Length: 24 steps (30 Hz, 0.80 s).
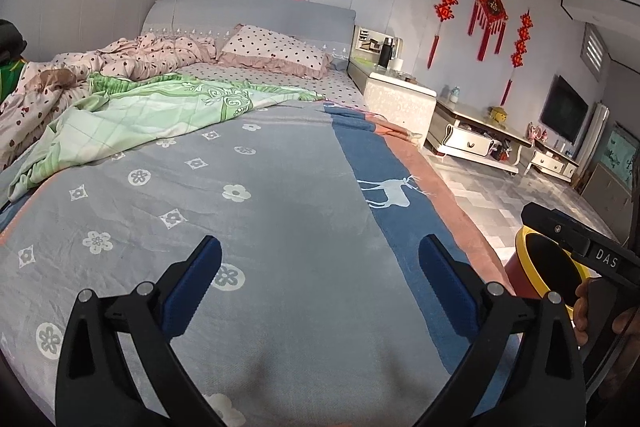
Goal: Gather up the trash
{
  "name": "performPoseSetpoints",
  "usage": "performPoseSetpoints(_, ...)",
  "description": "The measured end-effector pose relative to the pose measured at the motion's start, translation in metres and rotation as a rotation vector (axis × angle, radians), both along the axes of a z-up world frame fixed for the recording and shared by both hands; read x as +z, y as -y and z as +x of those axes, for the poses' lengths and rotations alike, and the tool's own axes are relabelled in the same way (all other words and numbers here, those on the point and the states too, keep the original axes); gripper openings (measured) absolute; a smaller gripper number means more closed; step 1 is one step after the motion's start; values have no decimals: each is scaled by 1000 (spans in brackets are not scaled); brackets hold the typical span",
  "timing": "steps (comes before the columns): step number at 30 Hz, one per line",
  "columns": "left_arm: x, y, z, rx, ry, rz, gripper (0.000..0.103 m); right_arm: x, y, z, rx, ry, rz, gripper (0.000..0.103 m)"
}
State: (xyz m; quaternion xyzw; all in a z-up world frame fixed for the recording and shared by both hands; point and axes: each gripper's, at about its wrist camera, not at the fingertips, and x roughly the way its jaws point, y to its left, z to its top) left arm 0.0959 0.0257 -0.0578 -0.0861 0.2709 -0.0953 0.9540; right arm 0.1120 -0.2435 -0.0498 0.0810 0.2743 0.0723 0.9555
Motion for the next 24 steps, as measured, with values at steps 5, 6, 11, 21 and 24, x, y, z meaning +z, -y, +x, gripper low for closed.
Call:
performPoseSetpoints(5, 14, 1, -18, -4, 50, -12, 95, 10, -1, -14, -40, 48, -16, 95)
performPoseSetpoints(6, 18, 1, -22, -3, 61, -15, 95, 13, 0, -17, -49, 59, -22, 95)
performPoseSetpoints(11, 29, 0, -39, -12, 104, -32, 95, 22, 1, -33, -86, 101, -26, 95)
performPoseSetpoints(21, 40, 4, -62, -35, 139, -47, 95, 21, -1, -53, -96, 116, -16, 95)
performPoseSetpoints(24, 43, 6, -68, -33, 154, -41, 95, 21, -1, -54, -106, 119, -22, 95)
